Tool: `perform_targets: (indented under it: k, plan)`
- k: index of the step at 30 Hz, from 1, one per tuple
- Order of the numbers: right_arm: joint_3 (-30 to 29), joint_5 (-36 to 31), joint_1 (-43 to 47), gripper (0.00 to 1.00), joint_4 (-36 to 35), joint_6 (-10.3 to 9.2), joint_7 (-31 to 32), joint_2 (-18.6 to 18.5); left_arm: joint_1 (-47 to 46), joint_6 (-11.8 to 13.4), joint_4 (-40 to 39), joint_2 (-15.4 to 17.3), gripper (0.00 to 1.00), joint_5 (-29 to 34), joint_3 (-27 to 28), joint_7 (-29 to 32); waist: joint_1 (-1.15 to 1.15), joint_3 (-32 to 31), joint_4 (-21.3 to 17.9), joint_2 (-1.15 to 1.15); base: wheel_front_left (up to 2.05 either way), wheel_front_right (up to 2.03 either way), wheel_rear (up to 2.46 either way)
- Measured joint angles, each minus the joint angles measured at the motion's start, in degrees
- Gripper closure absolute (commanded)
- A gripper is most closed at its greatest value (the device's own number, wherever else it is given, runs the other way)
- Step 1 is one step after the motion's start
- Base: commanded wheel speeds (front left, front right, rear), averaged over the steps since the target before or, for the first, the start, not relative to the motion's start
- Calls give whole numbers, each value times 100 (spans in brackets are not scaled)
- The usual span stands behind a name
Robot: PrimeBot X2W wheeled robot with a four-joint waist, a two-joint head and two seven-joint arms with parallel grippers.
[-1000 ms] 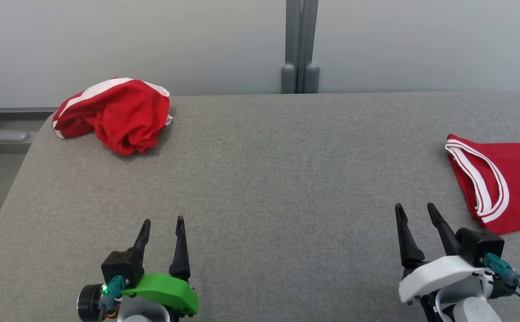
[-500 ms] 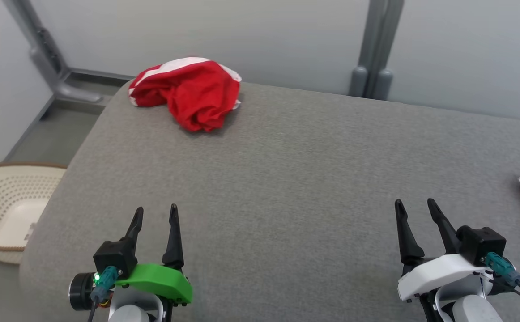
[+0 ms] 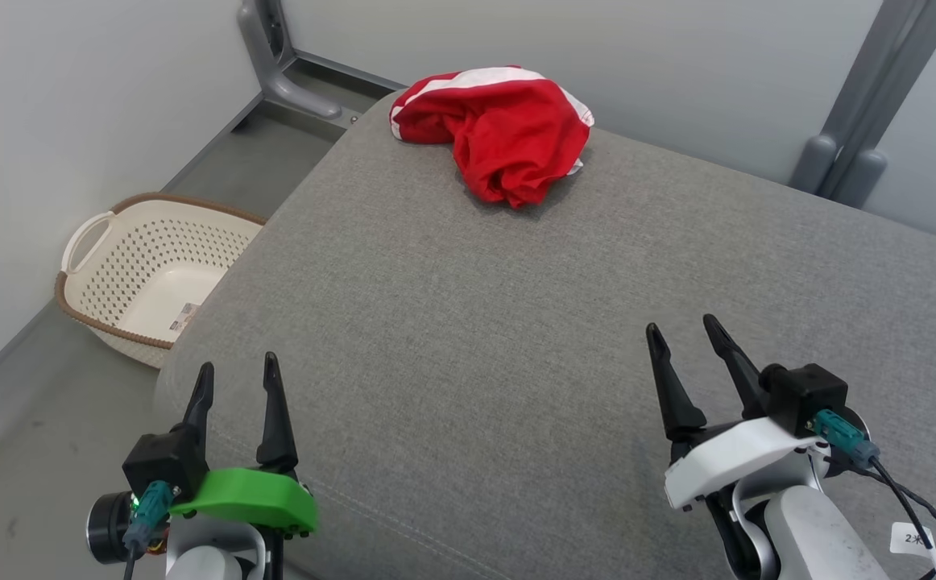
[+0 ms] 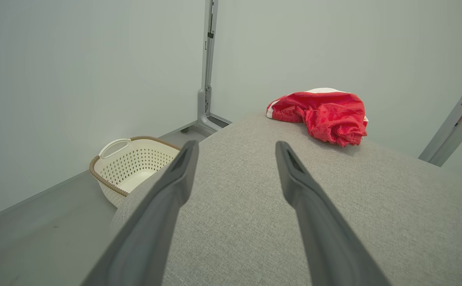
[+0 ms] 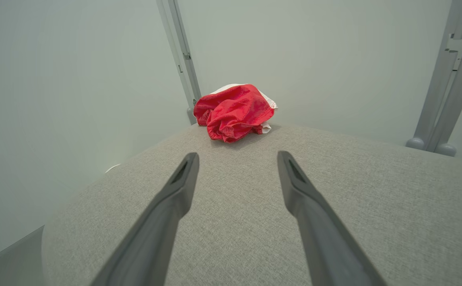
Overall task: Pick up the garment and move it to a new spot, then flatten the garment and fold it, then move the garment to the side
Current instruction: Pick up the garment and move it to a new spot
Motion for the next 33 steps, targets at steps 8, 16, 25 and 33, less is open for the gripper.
perform_targets:
  k: [8,16,25,33]
  plan:
    - [64,7,-71,0,152,0,-58,-2,62,-1,-55,-33,0,76,71,0,0,46,68,0,0,0,0]
    - [-30,-2,-56,0,193,0,-90,-3,81,-44,-1,-48,0,107,78,0,0,12,45,0,0,0,0]
    - [-170,35,69,0,-15,0,-107,-8,-104,-169,132,165,0,163,35,141,0,42,44,0,0,0,0]
    - [-98,-443,-481,0,-805,0,321,3,-1608,-270,-349,1181,0,325,515,430,0,314,-161,0,0,0,0]
